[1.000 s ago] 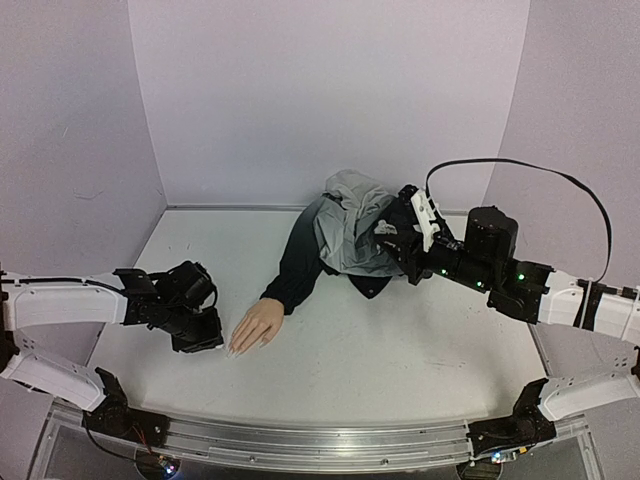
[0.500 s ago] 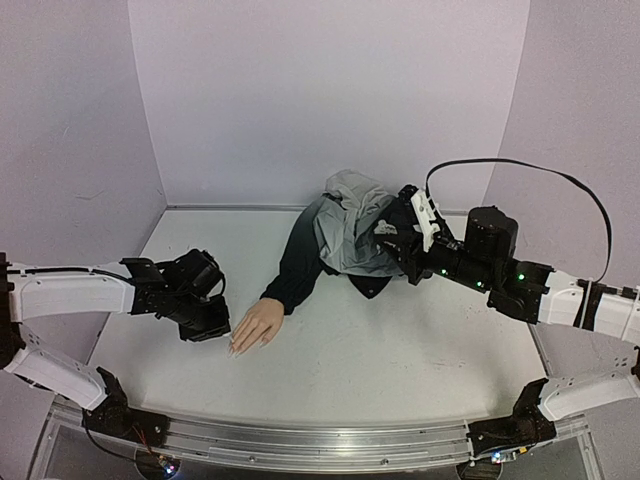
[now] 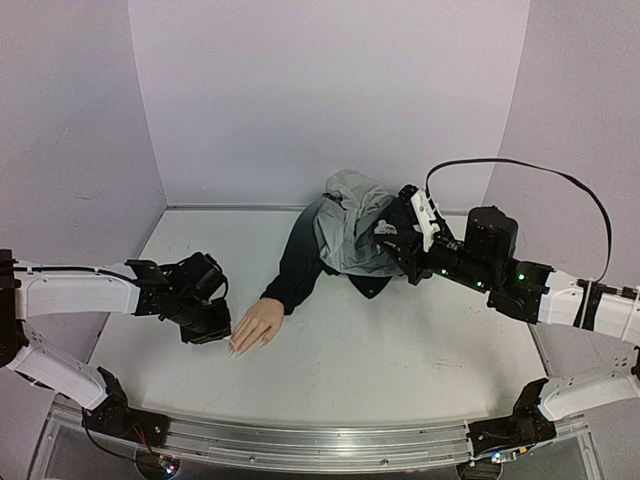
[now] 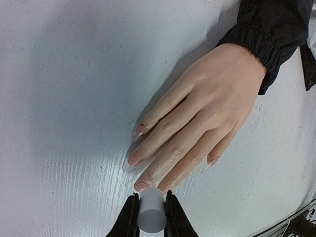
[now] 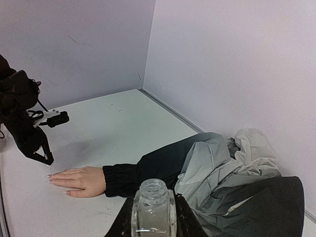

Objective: Paint the nails

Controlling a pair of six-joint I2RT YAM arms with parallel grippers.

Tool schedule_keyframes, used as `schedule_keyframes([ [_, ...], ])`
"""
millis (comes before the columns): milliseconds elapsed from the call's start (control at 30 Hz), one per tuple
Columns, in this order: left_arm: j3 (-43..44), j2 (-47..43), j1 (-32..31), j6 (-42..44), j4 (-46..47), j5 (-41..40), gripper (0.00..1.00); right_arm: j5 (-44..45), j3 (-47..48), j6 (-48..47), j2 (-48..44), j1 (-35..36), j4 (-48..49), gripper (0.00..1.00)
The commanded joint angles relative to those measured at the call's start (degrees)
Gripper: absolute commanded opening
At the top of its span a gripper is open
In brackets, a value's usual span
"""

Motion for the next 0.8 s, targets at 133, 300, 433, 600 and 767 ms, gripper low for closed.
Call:
schedule_keyframes([
  [133,-1.57,-1.33,0.02,-1.08,0.42,0.12,0.00,-0.33,0.33,0.22,-0.15,0.12,4.28,0.00],
  [300,-1.32,-1.06,-0.02,-1.06,0.46,0.08,0.00,-0.42,0.39,0.22,-0.13,0.09,4.28,0.00],
  [433,-0.74,-0.05,-0.02,-0.74,0.54,0.16,0.00,-0.36,0.33,0.18,-0.26,0.20,4.32,0.00],
  [600,-0.79,0.65,-0.02,-0.68,0.52,0.23,0.00,-0.25,0.33,0.14,-0.39,0.13,4.33,0.00],
  [767,-1.43,1.01,-0.02,-0.96,0.53,0.34,0.00,-0.33,0.49,0.13,-0.09,0.15,4.31,0.00],
])
